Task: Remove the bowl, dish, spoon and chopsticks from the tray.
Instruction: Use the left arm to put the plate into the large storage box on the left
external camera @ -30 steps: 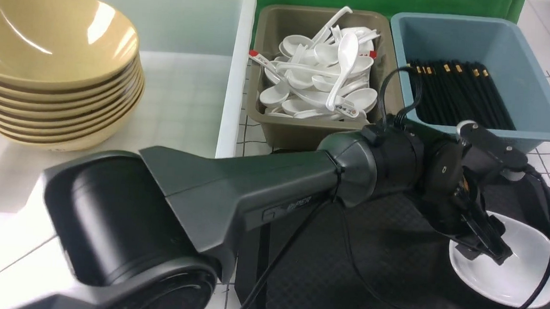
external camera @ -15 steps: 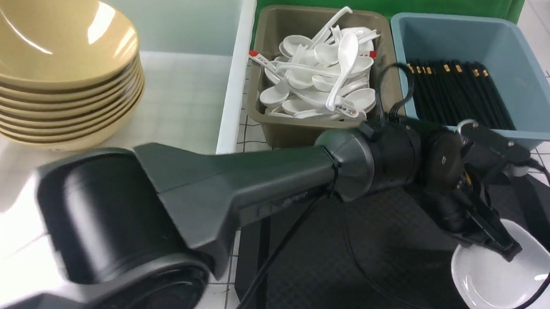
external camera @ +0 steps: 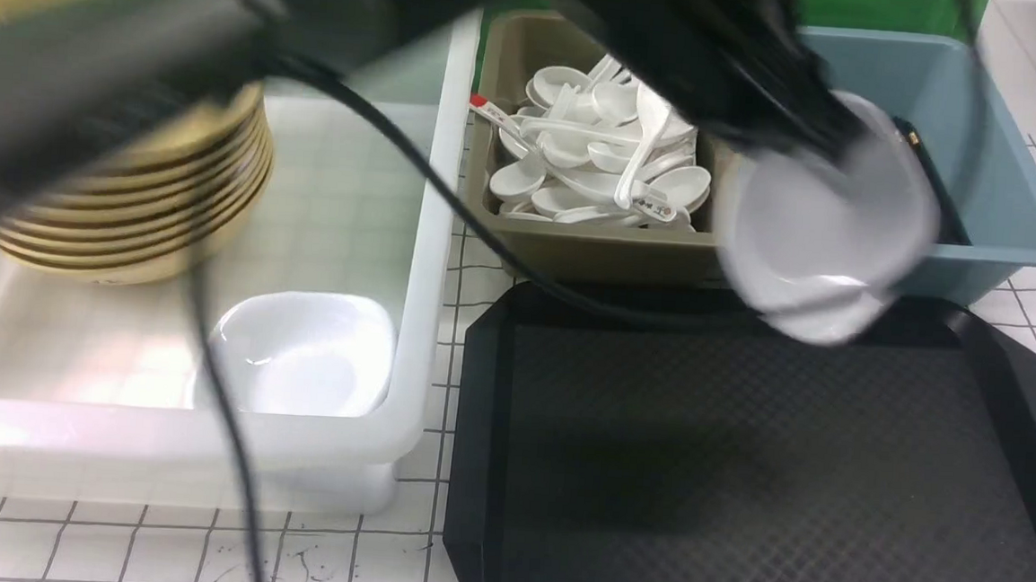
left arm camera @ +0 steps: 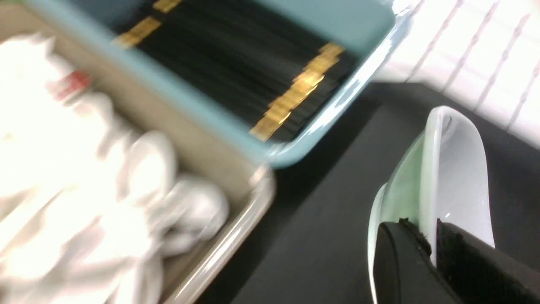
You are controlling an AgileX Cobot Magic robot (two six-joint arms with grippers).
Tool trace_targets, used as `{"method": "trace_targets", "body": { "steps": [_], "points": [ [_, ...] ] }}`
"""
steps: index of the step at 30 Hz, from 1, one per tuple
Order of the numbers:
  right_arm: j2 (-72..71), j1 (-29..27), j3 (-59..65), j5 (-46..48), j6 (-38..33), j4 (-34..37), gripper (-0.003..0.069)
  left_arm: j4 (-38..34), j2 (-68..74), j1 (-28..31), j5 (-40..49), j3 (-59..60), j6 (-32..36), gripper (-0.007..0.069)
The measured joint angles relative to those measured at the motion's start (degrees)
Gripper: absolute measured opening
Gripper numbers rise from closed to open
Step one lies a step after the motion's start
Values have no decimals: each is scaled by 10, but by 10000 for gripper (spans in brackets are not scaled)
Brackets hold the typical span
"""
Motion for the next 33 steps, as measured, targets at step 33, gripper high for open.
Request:
{"method": "trace_targets", "body": {
  "steps": [33],
  "points": [
    [238,214,-132,-85,-69,100,51,-31,-267,335,-75,489,19,23]
  ]
}}
